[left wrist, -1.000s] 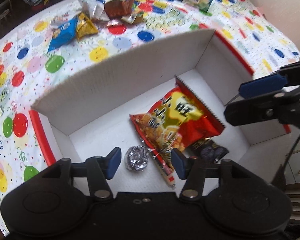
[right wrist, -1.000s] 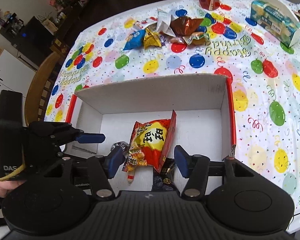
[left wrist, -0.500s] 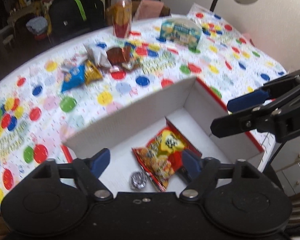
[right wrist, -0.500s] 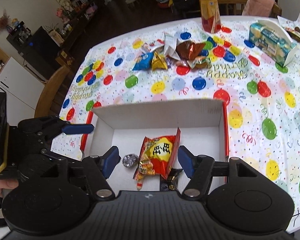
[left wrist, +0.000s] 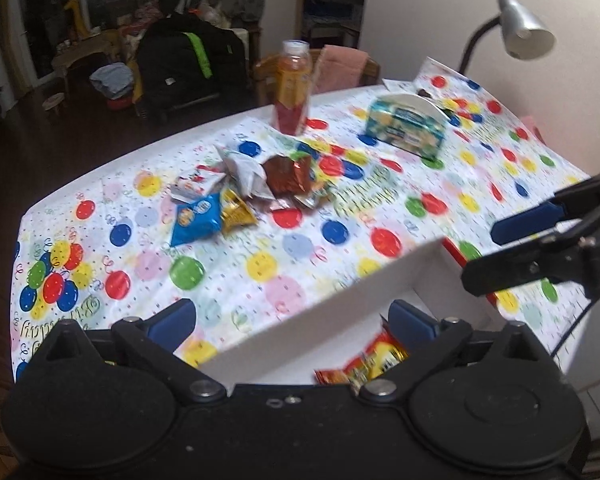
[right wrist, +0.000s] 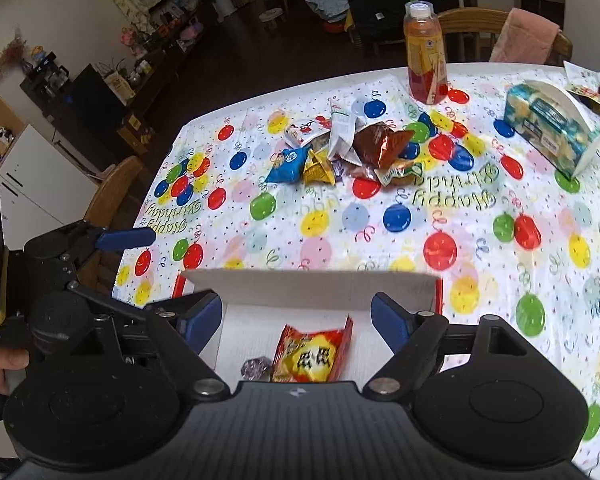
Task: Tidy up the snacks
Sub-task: 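Grasp the blue cookie packet with the left gripper while the right grasps the brown packet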
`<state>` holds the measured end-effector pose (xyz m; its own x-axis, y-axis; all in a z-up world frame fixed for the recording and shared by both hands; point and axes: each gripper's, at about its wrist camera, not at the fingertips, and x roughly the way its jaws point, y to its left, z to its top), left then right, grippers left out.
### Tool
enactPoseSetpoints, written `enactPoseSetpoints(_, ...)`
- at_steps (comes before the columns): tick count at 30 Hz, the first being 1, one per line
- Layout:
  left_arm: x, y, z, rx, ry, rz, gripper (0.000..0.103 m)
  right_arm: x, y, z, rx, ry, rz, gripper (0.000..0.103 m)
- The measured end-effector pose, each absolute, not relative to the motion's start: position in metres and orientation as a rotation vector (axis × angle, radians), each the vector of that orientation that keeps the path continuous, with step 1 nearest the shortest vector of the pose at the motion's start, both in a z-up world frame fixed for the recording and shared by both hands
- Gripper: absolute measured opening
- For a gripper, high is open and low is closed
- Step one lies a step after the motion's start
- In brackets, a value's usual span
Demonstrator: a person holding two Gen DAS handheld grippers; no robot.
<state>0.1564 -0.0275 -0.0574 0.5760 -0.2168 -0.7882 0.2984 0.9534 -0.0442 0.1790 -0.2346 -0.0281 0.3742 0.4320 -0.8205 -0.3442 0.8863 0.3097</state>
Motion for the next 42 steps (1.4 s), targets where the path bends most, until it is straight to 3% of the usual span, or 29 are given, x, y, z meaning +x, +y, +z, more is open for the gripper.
enactPoseSetpoints(15,0.262,0.004,-0.068,0.056,0.901,-0.115,0.102,0.296,-0.240,-0.025,-0.003,1.091,0.459,0.083)
enactPoseSetpoints(25,0.338,0.026,-0.097,-0.074,0.998,-0.003,0.102,0.367,-0.236,-0.046,-0.067,1.113,0.429,0.083)
enactPoseSetpoints(36,0.393,0.065,-0.161,-0.508,1.159,0.196,0.089,0.430,-0.221,-0.099,-0.093,1.190,0.417,0.083)
enactPoseSetpoints(42,0.409,0.067,-0.189,-0.602,1.211,0.244,0.081,0.450,-0.208,-0.131,-0.114,1.232,0.418,0.083)
